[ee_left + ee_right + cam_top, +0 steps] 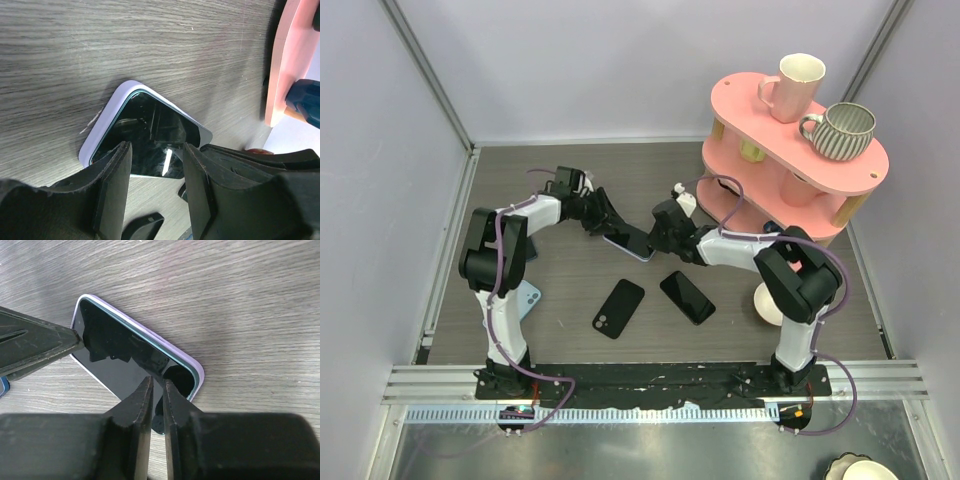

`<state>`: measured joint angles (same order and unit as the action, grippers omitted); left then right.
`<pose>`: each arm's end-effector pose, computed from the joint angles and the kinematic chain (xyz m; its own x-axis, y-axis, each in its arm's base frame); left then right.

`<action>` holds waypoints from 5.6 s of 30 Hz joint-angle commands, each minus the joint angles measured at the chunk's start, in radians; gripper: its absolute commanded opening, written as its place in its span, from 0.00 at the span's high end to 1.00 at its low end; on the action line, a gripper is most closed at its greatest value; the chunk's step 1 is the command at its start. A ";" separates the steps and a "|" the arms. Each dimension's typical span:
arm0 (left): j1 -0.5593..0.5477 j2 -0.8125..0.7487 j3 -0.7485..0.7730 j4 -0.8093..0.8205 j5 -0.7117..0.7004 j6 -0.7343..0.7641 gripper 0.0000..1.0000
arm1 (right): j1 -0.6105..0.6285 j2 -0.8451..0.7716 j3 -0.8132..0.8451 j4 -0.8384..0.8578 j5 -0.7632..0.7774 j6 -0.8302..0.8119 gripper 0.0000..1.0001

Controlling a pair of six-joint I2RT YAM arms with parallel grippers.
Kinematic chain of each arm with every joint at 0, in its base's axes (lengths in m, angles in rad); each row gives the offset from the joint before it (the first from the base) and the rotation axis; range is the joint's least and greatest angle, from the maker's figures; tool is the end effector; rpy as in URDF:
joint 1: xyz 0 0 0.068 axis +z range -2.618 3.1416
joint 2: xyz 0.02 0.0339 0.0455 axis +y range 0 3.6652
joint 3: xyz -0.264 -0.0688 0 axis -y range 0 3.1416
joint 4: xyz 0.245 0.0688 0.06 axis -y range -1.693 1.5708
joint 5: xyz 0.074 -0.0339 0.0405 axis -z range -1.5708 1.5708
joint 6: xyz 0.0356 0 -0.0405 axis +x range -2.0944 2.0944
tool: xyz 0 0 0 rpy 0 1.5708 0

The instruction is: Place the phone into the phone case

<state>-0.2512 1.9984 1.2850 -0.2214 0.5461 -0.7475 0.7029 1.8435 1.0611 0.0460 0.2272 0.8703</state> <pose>0.3984 -0.1213 0.1548 -0.9190 -0.3639 -0.1516 -0.1548 0.6868 -0.7102 0.3010 0.2445 0.1646 -0.7145 0.3709 -0.5932 0.0679 0.8806 0.4689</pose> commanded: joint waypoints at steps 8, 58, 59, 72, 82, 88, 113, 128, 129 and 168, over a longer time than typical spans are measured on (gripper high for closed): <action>-0.002 -0.058 0.043 -0.076 -0.061 0.091 0.50 | -0.074 -0.124 0.051 -0.089 -0.110 -0.226 0.48; -0.022 -0.105 0.039 -0.245 -0.189 0.085 0.43 | -0.171 0.089 0.103 -0.077 -0.519 -0.177 0.52; -0.023 -0.110 0.030 -0.245 -0.187 0.085 0.43 | -0.171 0.083 0.102 -0.099 -0.513 -0.175 0.52; -0.016 -0.030 0.146 -0.229 -0.216 0.112 0.45 | -0.178 -0.036 0.063 -0.186 -0.503 -0.169 0.55; -0.016 0.071 0.208 -0.167 -0.143 0.169 0.46 | -0.151 -0.095 0.008 -0.193 -0.500 -0.119 0.64; -0.016 0.080 0.192 -0.101 -0.088 0.163 0.45 | -0.106 -0.118 -0.035 -0.133 -0.493 -0.060 0.66; -0.023 0.083 0.053 0.154 0.101 0.004 0.46 | -0.065 0.042 0.091 -0.090 -0.433 -0.044 0.75; 0.020 -0.042 0.157 -0.223 -0.241 0.119 0.44 | -0.166 -0.139 0.099 -0.278 -0.426 -0.246 0.50; 0.017 -0.053 0.139 -0.217 -0.238 0.114 0.44 | -0.181 -0.138 0.100 -0.282 -0.442 -0.258 0.46; -0.040 0.013 -0.157 0.086 0.026 -0.151 0.71 | -0.166 0.178 0.199 0.038 -0.778 -0.126 0.44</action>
<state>-0.2779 1.9812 1.1847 -0.2108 0.5076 -0.8482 0.5289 2.0235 1.2678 -0.1204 -0.4786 0.6376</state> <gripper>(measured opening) 0.308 0.569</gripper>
